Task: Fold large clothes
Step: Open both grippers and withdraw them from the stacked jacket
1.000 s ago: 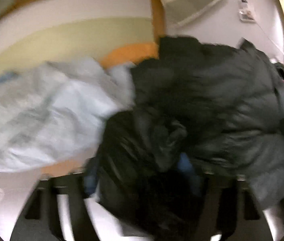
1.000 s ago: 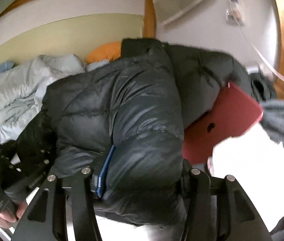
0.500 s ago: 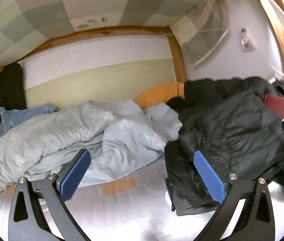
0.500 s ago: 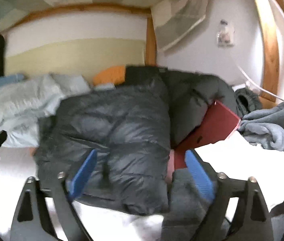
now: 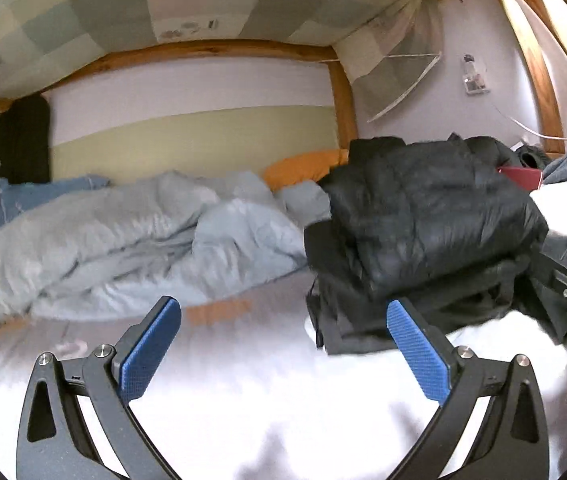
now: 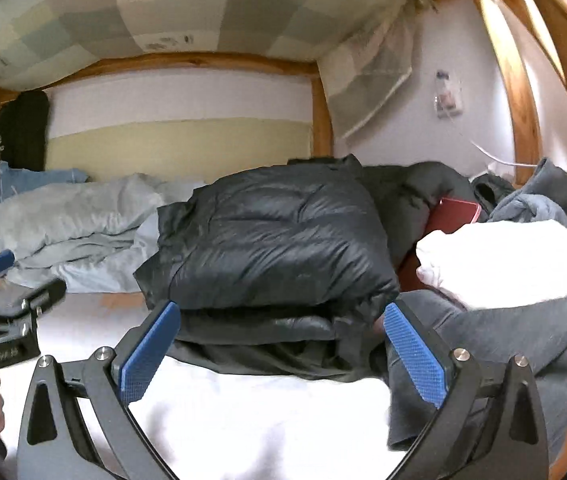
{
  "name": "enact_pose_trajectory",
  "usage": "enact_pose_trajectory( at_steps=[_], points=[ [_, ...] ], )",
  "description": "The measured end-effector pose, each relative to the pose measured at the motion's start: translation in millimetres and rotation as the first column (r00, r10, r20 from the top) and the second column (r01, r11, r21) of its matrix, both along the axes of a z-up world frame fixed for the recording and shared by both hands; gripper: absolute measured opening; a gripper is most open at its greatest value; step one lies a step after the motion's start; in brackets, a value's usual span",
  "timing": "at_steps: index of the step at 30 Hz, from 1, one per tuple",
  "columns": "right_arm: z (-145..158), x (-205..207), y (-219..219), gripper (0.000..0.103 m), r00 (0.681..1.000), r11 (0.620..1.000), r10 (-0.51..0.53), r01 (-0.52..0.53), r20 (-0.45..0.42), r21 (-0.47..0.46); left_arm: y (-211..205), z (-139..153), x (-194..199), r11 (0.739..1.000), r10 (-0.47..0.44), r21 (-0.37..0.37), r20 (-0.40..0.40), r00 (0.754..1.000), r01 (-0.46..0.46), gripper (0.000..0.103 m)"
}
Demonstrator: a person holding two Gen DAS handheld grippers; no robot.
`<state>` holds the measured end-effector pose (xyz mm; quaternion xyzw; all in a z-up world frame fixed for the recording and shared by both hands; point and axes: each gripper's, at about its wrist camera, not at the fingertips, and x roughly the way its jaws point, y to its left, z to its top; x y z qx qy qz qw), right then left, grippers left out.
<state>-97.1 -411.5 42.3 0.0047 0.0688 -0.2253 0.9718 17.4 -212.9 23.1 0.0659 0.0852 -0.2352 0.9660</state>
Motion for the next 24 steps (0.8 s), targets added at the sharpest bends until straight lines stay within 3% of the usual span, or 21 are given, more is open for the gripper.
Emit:
enact_pose_trajectory(
  at_steps=[7,10,16,24],
  points=[
    [-55,18,-1,0.103,0.996,0.996,-0.082,0.081,-0.028,-0.022,0,-36,11,0.997,0.075,-0.01,-0.012,0.997,-0.075,0.103],
    [-60,27,2,0.103,0.994,0.995,-0.092,0.089,-0.062,-0.039,3,-35,8,0.997,0.073,-0.032,0.004,0.997,-0.072,0.103],
    [-66,28,6,0.103,0.992,0.992,-0.108,0.104,-0.066,-0.065,-8,-35,-11,0.998,0.057,0.019,0.098,0.994,-0.06,0.103],
    [-67,26,4,0.103,0.989,0.99,-0.135,0.133,-0.054,-0.052,5,-34,-2,0.997,0.069,-0.034,0.056,0.996,-0.067,0.103]
  ],
)
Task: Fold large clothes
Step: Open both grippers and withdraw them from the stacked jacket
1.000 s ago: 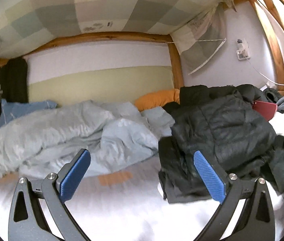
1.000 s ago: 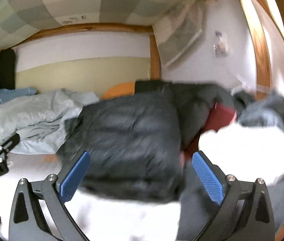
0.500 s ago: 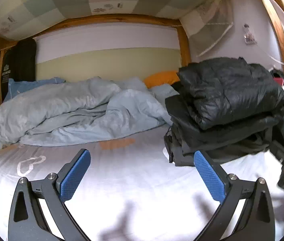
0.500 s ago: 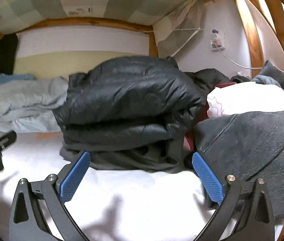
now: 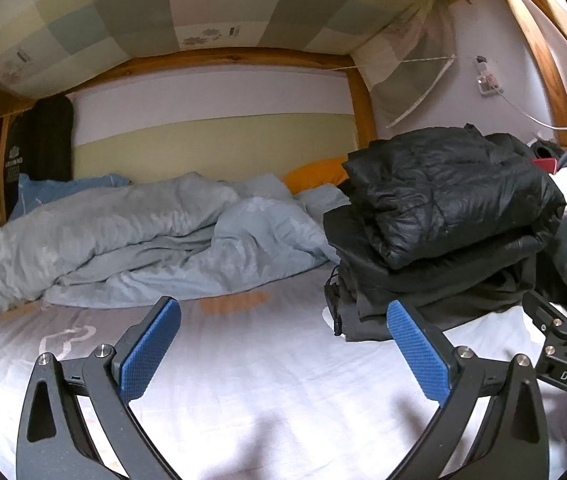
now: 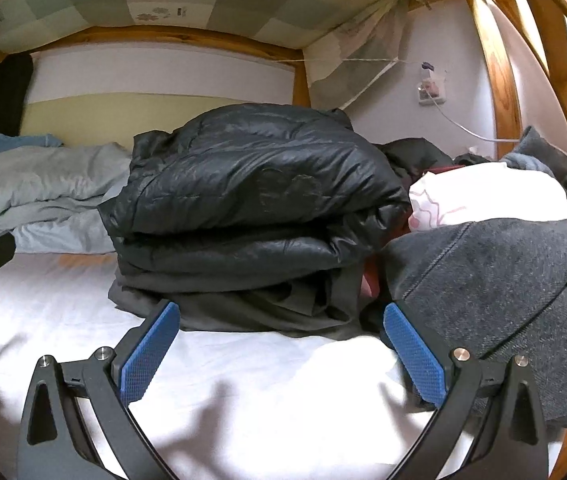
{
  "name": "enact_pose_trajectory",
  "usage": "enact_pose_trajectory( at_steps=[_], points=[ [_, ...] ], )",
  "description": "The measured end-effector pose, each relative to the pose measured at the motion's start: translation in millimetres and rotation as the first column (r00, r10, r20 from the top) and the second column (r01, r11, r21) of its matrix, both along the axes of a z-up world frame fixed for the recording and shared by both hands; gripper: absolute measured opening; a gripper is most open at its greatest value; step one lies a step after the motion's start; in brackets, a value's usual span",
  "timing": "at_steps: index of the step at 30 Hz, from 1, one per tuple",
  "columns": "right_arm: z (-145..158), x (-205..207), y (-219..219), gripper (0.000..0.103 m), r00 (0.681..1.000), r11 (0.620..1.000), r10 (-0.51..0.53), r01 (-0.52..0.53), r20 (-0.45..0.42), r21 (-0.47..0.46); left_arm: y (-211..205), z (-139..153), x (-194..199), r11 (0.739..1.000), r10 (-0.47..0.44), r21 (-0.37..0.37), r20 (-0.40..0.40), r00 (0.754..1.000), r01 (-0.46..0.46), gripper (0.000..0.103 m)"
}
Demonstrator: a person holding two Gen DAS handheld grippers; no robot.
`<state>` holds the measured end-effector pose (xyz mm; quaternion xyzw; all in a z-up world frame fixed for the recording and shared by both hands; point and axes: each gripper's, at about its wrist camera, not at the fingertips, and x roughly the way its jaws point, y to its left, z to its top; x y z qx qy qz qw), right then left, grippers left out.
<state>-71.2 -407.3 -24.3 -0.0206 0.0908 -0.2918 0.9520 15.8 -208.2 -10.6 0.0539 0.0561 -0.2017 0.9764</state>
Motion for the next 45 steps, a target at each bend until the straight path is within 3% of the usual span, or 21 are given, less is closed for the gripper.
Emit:
enact_pose_trajectory(
  at_steps=[5,16,45],
  points=[
    [-0.3,-1.9,-5.9,0.103,1.0,1.0,-0.005,0.004,0.003,0.031,-0.6,-0.6,-0.6,1.0,0.004,0.004,0.007,1.0,-0.004,0.103],
    [-0.9,-1.5,-3.9,0.103,1.0,1.0,-0.001,0.001,-0.004,0.031,-0.4,-0.7,1.7,1.0,0.006,0.003,-0.018,1.0,-0.006,0.103],
    [-3.0,4.4,-0.5,0.103,1.0,1.0,0.0,0.001,-0.029,0.012,-4.6,-1.0,-3.6,1.0,0.018,0.024,0.014,1.0,-0.018,0.103]
  ],
)
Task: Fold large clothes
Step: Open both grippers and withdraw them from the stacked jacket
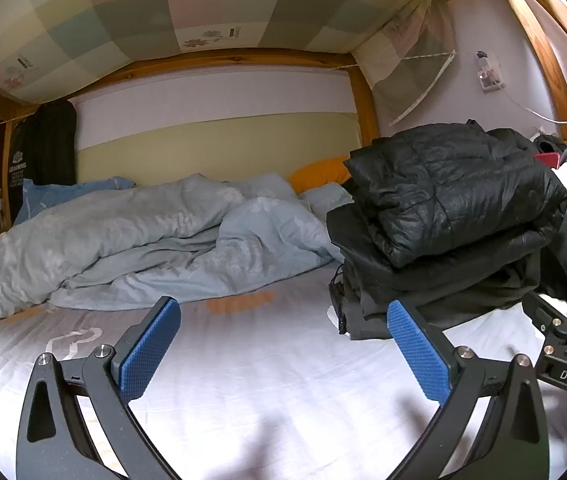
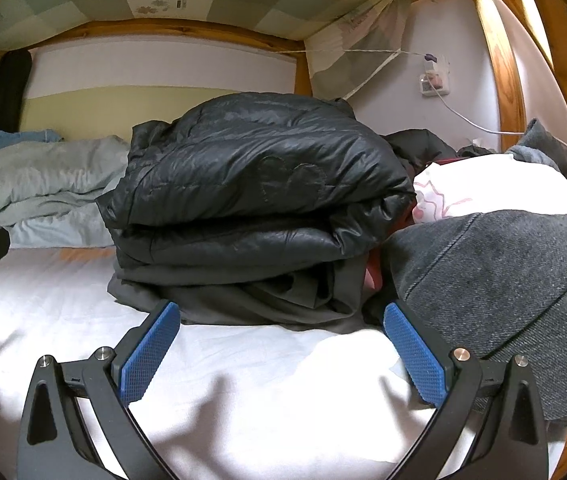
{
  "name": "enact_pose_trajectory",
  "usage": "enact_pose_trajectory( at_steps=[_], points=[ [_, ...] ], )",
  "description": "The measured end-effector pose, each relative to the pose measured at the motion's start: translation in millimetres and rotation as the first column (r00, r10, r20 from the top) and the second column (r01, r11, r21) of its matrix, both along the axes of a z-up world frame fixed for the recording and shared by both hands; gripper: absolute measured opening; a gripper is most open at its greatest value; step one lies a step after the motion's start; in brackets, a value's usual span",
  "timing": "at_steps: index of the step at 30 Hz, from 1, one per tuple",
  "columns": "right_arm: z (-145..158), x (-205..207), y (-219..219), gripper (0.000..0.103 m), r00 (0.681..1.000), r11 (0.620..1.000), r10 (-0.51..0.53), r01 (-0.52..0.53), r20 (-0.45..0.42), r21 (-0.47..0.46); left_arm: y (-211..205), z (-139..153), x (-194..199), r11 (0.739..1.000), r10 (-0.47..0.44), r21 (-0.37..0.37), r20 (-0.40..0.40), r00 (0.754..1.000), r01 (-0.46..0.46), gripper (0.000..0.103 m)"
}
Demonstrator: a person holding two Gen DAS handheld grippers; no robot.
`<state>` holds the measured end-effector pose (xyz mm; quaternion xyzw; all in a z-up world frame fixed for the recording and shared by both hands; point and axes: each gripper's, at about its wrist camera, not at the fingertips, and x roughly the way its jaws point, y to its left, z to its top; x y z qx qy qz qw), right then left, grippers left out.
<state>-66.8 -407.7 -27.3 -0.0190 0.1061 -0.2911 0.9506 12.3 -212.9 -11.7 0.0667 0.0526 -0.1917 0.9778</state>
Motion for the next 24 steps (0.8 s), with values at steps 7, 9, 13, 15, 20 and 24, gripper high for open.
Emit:
enact_pose_trajectory(
  at_steps=[7,9,13,15,20,24],
  points=[
    [-0.1,0.4,0.1,0.103,1.0,1.0,0.004,-0.004,-0.002,0.007,0.4,-0.1,-0.6,1.0,0.0,0.002,0.002,1.0,0.0,0.103],
    [0.0,-0.3,1.9,0.103,1.0,1.0,-0.002,0.002,-0.006,0.01,0.8,0.0,-0.8,1.0,-0.001,0.002,0.005,1.0,0.001,0.103],
    [0.1,0.0,2.9,0.103,1.0,1.0,-0.001,0.001,-0.003,0.007,0.4,-0.6,-2.3,1.0,0.005,0.006,0.01,1.0,-0.005,0.103],
    [0.1,-0.9,2.5,0.103,1.0,1.0,0.004,-0.004,0.003,0.008,-0.1,-0.9,-2.8,1.0,0.005,0.008,0.011,1.0,-0.005,0.103],
    [-0.2,-1.4,3.5,0.103,1.0,1.0,0.003,-0.003,0.001,0.009,-0.3,-0.9,-2.8,1.0,0.007,0.006,0.01,1.0,-0.007,0.103],
    [-0.2,-1.2,5.0,0.103,1.0,1.0,0.002,-0.002,-0.004,0.005,0.0,-1.0,-3.0,1.0,0.006,0.009,0.009,1.0,-0.006,0.103]
  ],
)
